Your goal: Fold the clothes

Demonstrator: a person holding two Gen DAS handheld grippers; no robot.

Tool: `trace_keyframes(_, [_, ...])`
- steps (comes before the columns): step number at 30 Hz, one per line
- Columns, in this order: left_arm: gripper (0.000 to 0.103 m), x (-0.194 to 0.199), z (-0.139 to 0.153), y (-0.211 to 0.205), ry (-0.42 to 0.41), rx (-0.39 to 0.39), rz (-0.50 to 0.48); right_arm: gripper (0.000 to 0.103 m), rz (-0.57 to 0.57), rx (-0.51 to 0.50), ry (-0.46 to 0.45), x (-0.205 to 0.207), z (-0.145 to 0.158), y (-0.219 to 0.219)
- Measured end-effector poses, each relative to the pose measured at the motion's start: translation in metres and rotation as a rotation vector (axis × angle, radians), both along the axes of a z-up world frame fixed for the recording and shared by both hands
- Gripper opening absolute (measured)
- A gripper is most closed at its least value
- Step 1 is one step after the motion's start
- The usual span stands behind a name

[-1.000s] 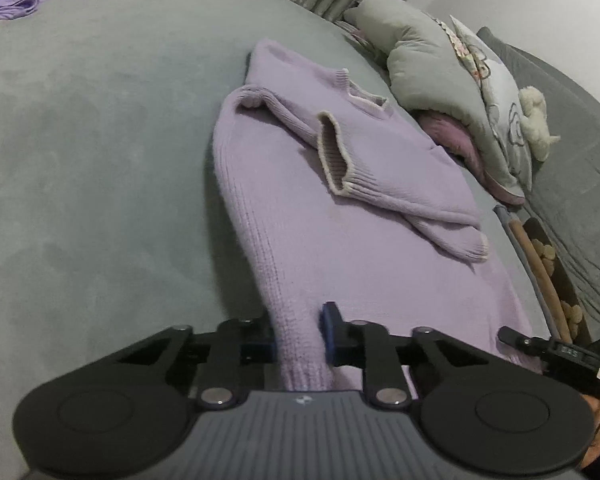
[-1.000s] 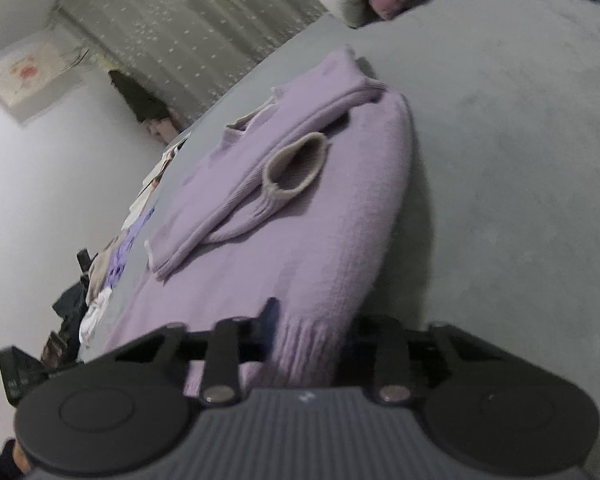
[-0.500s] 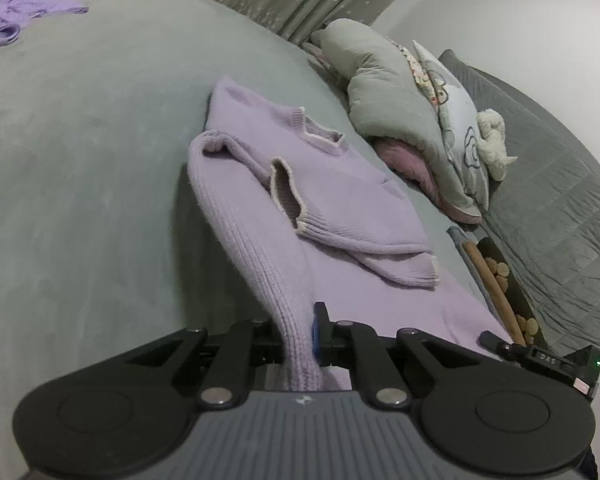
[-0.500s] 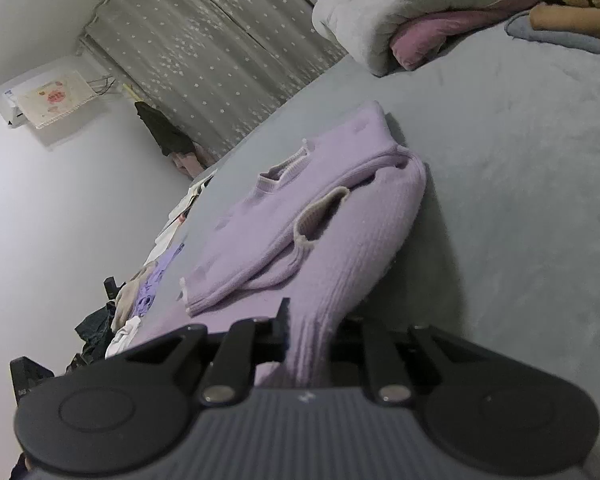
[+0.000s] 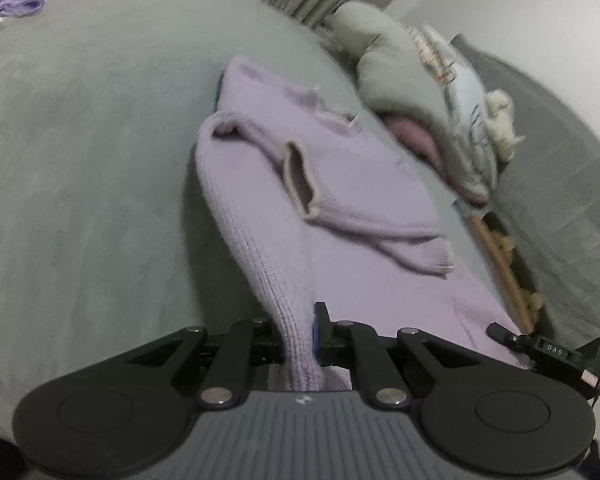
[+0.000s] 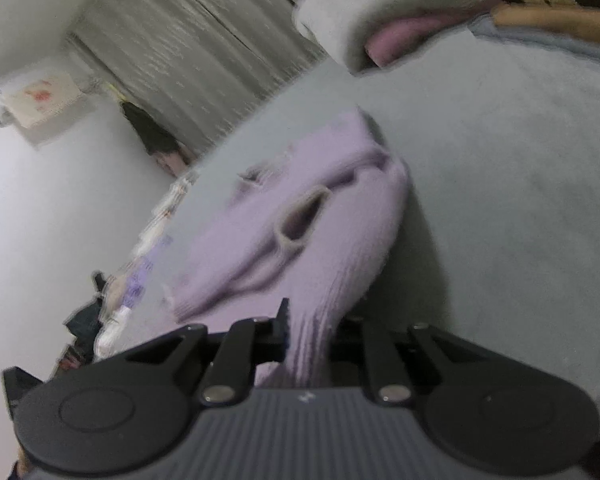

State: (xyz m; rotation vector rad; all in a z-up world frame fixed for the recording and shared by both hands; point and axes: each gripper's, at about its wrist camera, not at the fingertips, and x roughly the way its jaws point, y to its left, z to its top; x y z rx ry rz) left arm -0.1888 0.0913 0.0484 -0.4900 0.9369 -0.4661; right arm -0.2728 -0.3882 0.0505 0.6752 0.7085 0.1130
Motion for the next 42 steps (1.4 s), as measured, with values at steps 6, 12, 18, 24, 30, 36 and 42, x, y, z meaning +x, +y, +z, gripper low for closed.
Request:
trace_keyframes(6, [0.011,0.002,-0.012,0.0,0.043,0.014,0.005,0.013,0.016,-0.043,0.027,0.0,-0.003,0.009])
trace_keyframes(12, [0.018,0.002,-0.013,-0.002,0.039,0.033,-0.016,0.018,0.029,-0.047,0.059,-0.001,-0.008,0.009])
trace_keyframes(18, [0.042,0.006,-0.003,0.01,0.018,0.056,0.034,0.055,0.046,-0.238,0.085,0.003,0.0,0.022])
trace_keyframes(24, [0.05,0.02,0.008,0.027,-0.007,0.065,0.119,0.07,0.017,-0.301,0.033,0.007,0.019,0.016])
trace_keyframes(30, [0.056,0.05,0.022,0.029,-0.013,0.091,0.141,0.071,0.012,-0.308,0.004,0.035,0.041,-0.003])
trace_keyframes(36, [0.057,0.09,0.037,0.02,-0.017,0.127,0.141,0.086,0.022,-0.329,-0.055,0.077,0.075,-0.012])
trace_keyframes(42, [0.063,0.146,0.052,0.016,-0.068,0.17,0.184,0.102,0.001,-0.303,-0.13,0.132,0.101,-0.022])
